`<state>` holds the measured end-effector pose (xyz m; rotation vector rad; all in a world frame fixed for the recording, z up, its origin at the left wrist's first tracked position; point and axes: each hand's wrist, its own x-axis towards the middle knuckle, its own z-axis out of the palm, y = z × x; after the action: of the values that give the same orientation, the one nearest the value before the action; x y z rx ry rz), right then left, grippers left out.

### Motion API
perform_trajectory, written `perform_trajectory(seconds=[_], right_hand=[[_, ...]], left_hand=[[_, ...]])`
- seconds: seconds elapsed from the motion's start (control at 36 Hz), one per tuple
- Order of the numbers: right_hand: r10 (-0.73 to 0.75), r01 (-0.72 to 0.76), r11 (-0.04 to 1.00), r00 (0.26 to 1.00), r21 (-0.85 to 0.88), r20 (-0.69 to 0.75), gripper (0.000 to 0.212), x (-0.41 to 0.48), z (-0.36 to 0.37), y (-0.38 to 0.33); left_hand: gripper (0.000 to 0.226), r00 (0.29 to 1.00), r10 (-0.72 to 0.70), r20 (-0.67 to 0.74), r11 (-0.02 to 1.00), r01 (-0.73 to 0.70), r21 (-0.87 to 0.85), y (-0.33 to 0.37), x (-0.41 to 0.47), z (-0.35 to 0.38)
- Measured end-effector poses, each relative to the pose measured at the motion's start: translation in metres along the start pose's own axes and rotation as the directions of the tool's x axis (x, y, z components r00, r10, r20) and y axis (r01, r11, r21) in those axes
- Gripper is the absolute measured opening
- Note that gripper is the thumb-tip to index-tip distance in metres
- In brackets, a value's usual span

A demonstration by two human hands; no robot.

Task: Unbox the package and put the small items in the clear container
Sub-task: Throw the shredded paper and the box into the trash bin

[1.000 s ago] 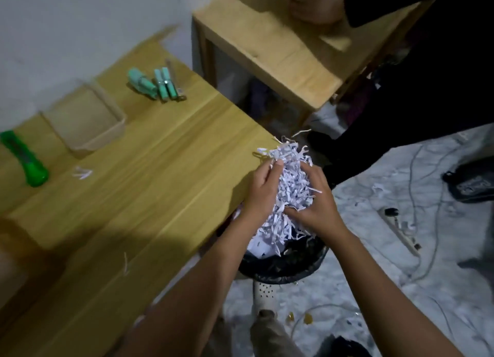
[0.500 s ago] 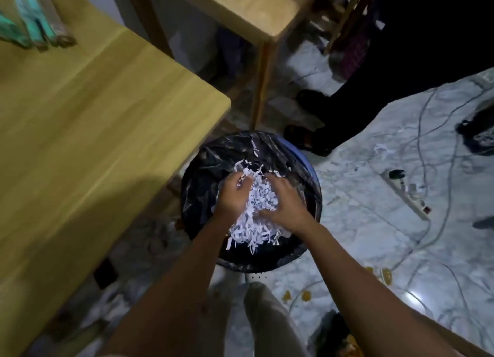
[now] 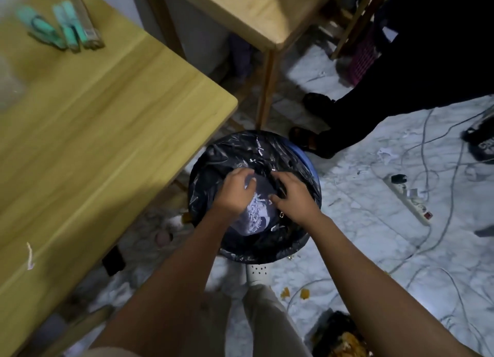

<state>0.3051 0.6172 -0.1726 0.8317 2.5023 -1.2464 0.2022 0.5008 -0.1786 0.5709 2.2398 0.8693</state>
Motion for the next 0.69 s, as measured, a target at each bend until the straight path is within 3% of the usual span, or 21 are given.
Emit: perform_trajectory(seconds=[0.19,0.33,0.44,0.53,0.58,0.69], right_hand=[[-0.095,0.09,0.995,0.99,-0.049,-0.107,0.05,-0.017,-0.04,-0.058],[-0.254,0.248,0.967,0.954,-0.055,-0.157,0.04,-0.036,-0.048,-0.127],[-0.403,0.403,0.915,0.911,-0.02,-0.088,0.035,-0.05,-0.013,-0.182],[-0.494,0.494,0.869,0.867,0.019,0.066,0.035,-0.058,0.035,-0.22],[-0.56,0.562,0.826,0.815,0.032,0.149,0.036,-0.063,0.071,-0.242],[-0.654,0.672,0.74,0.728,-0.023,0.208,0.046,-0.068,0.136,-0.279]], left_hand=[[0.033,0.969,0.132,-0.209,0.991,-0.137,-0.009,0.045,-0.046,-0.068],[0.034,0.838,0.089,-0.538,0.98,-0.169,-0.102,0.041,-0.109,-0.134],[0.036,0.654,-0.092,-0.751,0.982,-0.065,-0.177,-0.015,-0.164,-0.177],[0.04,0.555,-0.234,-0.798,0.968,0.054,-0.246,-0.061,-0.201,-0.2],[0.043,0.538,-0.279,-0.796,0.96,0.146,-0.237,-0.088,-0.217,-0.211],[0.05,0.6,-0.285,-0.747,0.95,0.282,-0.136,-0.137,-0.233,-0.221]])
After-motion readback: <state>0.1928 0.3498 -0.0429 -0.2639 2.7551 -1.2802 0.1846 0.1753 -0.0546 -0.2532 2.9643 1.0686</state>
